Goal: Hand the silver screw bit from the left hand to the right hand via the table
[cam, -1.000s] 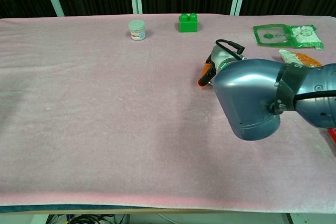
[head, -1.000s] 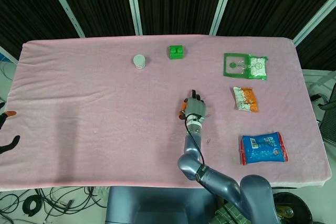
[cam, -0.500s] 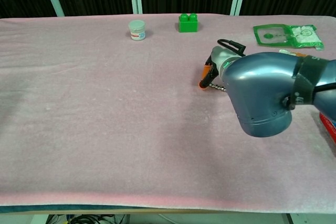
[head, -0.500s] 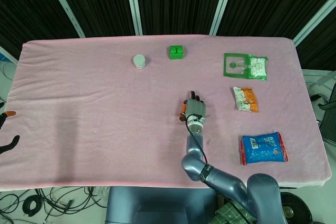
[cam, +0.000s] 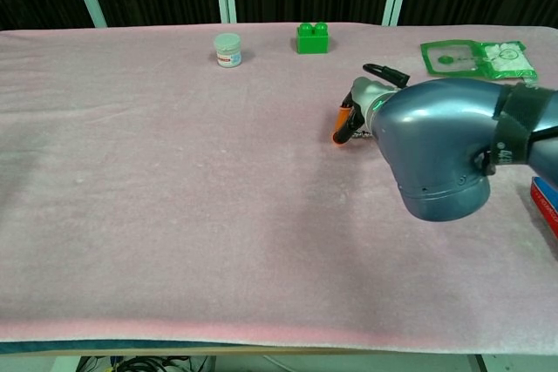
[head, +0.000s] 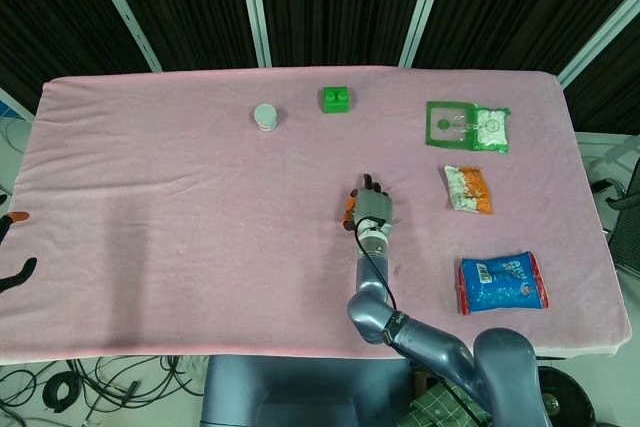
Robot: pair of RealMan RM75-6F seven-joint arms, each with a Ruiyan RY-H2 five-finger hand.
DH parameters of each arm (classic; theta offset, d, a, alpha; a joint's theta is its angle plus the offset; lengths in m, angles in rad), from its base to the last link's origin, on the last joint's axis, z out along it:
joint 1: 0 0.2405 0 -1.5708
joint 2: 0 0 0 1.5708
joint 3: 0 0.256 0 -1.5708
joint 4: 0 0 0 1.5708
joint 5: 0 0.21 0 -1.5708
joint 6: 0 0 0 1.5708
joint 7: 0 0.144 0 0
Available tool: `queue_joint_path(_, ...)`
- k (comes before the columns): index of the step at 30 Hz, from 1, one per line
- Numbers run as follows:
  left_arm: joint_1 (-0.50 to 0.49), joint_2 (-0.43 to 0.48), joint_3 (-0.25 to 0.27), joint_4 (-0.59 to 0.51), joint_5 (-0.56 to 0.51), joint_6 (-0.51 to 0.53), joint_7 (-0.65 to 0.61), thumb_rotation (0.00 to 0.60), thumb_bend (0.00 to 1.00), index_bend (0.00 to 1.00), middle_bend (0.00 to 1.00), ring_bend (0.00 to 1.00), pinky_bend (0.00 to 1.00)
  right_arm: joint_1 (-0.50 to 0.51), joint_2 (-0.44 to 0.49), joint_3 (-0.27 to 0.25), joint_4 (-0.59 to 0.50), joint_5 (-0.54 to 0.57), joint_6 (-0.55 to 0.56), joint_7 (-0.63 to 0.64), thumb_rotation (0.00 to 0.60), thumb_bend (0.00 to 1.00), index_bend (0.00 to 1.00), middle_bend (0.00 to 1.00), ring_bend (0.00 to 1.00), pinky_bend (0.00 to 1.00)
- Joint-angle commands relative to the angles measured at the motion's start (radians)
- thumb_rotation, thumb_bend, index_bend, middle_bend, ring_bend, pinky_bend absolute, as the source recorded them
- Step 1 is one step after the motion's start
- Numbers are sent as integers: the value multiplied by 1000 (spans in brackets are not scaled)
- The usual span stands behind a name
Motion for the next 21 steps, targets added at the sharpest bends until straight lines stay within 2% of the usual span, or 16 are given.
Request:
queue_joint_path(1, 0, 0, 0, -1, 1, 1, -1, 600, 292, 270, 34, 0, 0, 2, -1, -2, 2, 7, 0, -3, 600, 388, 517, 21, 81, 208)
queue_joint_path(8, 1, 0, -1, 0, 1, 2, -3, 600, 291, 270, 33, 0, 0, 5, 8, -11, -9, 21, 0, -16, 600, 376, 517, 21, 81, 208)
queue_joint_path(17, 1, -1, -3, 0, -2, 2, 1, 600, 291, 270, 33, 0, 0, -3, 36, -25, -49, 46, 7, -45, 600, 265, 515, 20, 81, 208)
queue_joint_path(21, 2, -2, -3, -1, -4, 3, 3, 600, 292, 270, 33, 0, 0, -6, 44, -27, -58, 53, 7, -43, 600, 245, 512, 20, 81, 208)
